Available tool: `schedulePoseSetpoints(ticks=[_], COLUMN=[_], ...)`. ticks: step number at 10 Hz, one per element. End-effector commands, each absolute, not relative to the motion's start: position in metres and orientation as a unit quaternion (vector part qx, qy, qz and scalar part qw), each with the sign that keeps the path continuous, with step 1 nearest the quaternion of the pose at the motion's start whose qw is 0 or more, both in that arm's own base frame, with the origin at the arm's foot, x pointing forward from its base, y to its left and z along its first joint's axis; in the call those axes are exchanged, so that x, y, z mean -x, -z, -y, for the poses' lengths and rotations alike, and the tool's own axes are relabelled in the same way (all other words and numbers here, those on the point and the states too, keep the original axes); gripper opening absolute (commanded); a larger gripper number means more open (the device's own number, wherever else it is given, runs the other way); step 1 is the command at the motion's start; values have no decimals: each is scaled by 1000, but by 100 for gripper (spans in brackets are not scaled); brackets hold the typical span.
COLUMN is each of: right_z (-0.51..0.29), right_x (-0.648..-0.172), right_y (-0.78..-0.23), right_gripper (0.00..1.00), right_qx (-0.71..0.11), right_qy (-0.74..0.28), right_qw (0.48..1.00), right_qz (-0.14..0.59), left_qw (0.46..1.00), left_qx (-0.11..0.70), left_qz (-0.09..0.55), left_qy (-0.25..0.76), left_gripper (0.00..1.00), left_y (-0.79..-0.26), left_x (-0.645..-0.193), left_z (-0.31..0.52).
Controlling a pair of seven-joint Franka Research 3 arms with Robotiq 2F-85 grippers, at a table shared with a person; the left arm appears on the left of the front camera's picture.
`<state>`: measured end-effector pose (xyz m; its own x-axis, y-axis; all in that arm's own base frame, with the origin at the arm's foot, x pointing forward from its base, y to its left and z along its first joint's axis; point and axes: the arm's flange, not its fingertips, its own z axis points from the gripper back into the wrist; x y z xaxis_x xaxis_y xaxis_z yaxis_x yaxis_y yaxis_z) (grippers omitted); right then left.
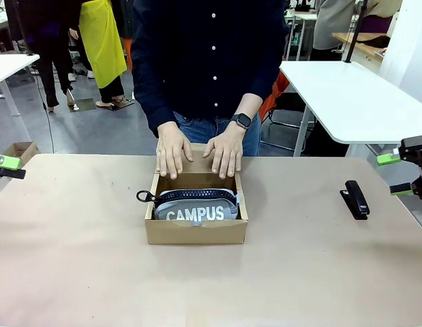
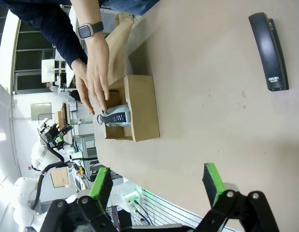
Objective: Pack the items into the box.
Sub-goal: Close the Mailer Box.
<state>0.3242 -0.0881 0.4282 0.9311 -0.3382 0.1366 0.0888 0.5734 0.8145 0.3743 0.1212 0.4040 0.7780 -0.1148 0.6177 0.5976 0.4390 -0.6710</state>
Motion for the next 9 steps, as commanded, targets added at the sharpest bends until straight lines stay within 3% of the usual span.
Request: schedulePoseSetpoints(ticks=[1, 4, 5, 7, 9], right_z=[91, 88, 71, 19, -21], right_x=[-323, -324, -342, -400, -433], right_y=[-428, -428, -427, -407, -386], right_gripper=[100, 100, 100, 100, 100], right_qx=[-443, -445, -462, -560, -649], right_qy=[111, 122, 109, 48, 7], right_qw=[879, 876, 872, 824, 761], right_qz=[140, 140, 123, 70, 6], left_qw=[811, 810, 802, 774, 739], left_qx=[479, 482, 503, 579, 638], left_qz=[257, 250, 212, 102, 70], left_qy=[216, 220, 244, 238, 203], left_gripper=[100, 100, 100, 100, 100], left_y=[-404, -404, -409, -392, -370], left_x=[-372, -374, -378, -418, -456], left_z=[-119, -121, -104, -56, -24])
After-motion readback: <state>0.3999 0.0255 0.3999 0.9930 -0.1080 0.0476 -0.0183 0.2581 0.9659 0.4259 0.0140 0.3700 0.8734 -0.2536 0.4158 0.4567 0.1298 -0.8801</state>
